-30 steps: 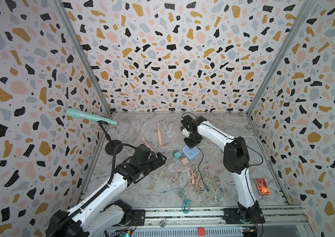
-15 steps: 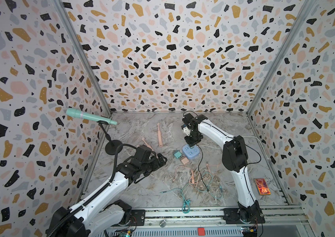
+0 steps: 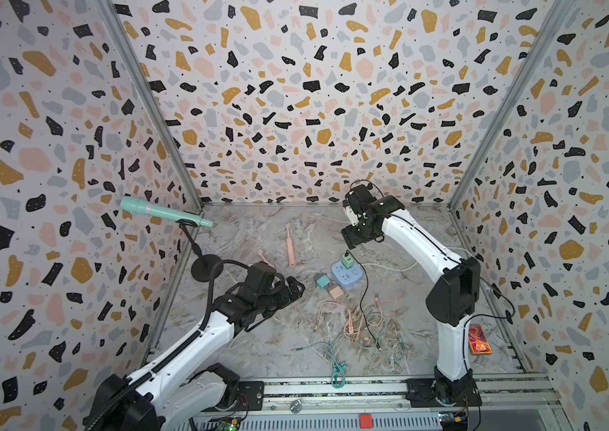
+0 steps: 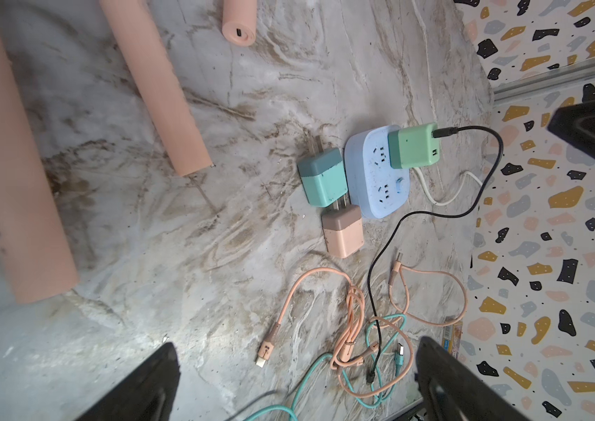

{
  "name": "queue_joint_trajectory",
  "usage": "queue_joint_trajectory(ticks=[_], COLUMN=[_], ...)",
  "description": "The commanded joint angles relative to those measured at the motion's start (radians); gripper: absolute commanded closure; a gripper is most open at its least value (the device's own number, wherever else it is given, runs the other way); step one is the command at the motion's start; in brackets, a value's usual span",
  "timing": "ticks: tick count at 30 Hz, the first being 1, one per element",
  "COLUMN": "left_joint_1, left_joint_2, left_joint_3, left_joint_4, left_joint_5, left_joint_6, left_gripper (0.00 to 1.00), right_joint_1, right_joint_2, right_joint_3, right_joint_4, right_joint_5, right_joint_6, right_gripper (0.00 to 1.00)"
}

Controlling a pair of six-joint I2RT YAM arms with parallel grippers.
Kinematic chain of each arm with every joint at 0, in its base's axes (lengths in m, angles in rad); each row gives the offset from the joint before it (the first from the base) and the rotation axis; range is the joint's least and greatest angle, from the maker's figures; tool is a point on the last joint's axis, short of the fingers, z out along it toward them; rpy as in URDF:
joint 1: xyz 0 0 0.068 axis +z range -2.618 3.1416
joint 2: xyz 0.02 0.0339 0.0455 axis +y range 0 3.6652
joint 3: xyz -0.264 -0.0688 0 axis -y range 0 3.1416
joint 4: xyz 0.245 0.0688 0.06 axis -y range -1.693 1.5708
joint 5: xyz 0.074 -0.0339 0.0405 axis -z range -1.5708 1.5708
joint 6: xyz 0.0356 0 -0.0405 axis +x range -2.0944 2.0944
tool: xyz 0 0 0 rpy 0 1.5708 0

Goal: Charge the electric toothbrush
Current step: Insert the plug into the socket, then pick up the charging cable from the center of the board.

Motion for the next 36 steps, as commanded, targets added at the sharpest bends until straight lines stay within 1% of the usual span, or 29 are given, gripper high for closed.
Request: queue_joint_trajectory(ticks=[1,3,4,6,7,8,12,15,16,18,19,22,23,24,26,32,34,36], left_joint_1=[0.005,0.005,0.005,0.005,0.004,0.005,0.006,0.006,0.008,0.008,0.008,0.008,0.008,0.008,0.008,0.009,0.009,0.009], left_joint_2=[0.000,-0.005,-0.007,-0.006,-0.002,-0.001,-0.008,-0.024,-0.028,-0.034,-0.036,-0.047,-0.050,-0.057,-0.066,-0.066,-0.060,-0.056], left_joint_3=[0.029,0.026,0.018,0.006,0.003,0.004,0.004,0.000,0.000,-0.003,-0.005,-0.010,-0.013,-0.017,-0.022,-0.026,-0.028,-0.028], left_joint_4=[0.049,0.055,0.064,0.088,0.101,0.103,0.106,0.110,0.109,0.109,0.112,0.108,0.107,0.105,0.098,0.093,0.097,0.100], left_joint_5=[0.000,-0.004,-0.008,-0.001,0.007,0.009,0.008,-0.008,-0.014,-0.018,-0.018,-0.017,-0.018,-0.022,-0.029,-0.031,-0.028,-0.024], left_joint_6=[0.015,0.023,0.023,0.015,0.015,0.017,0.014,0.005,0.003,-0.003,-0.007,-0.013,-0.015,-0.014,-0.015,-0.017,-0.019,-0.020], left_gripper=[0.00,0.00,0.00,0.00,0.00,0.00,0.01,0.00,0.00,0.00,0.00,0.00,0.00,0.01,0.00,0.00,0.00,0.00], right_joint_1=[0.043,0.073,0.080,0.081,0.084,0.087,0.144,0.176,0.204,0.288,0.303,0.305,0.311,0.321,0.336,0.342,0.343,0.350], right_joint_2=[-0.203,-0.361,-0.427,-0.544,-0.600,-0.648,-0.771,-0.813,-0.816,-0.788,-0.764,-0.695,-0.678,-0.665,-0.645,-0.662,-0.659,-0.643], right_joint_3=[-0.184,-0.389,-0.469,-0.618,-0.695,-0.772,-1.035,-1.188,-1.227,-1.212,-1.212,-1.255,-1.268,-1.281,-1.300,-1.332,-1.338,-1.334], right_joint_4=[0.059,0.159,0.185,0.237,0.262,0.284,0.360,0.424,0.454,0.453,0.460,0.485,0.500,0.520,0.537,0.544,0.547,0.545], right_joint_5=[0.027,-0.010,-0.035,-0.074,-0.111,-0.150,-0.235,-0.256,-0.260,-0.212,-0.219,-0.201,-0.206,-0.213,-0.203,-0.125,-0.122,-0.119], right_joint_6=[0.098,0.117,0.138,0.175,0.189,0.198,0.243,0.282,0.301,0.313,0.324,0.369,0.373,0.380,0.393,0.429,0.429,0.429], right_gripper=[0.26,0.27,0.30,0.42,0.45,0.47,0.47,0.46,0.47,0.47,0.47,0.53,0.54,0.57,0.59,0.62,0.64,0.70])
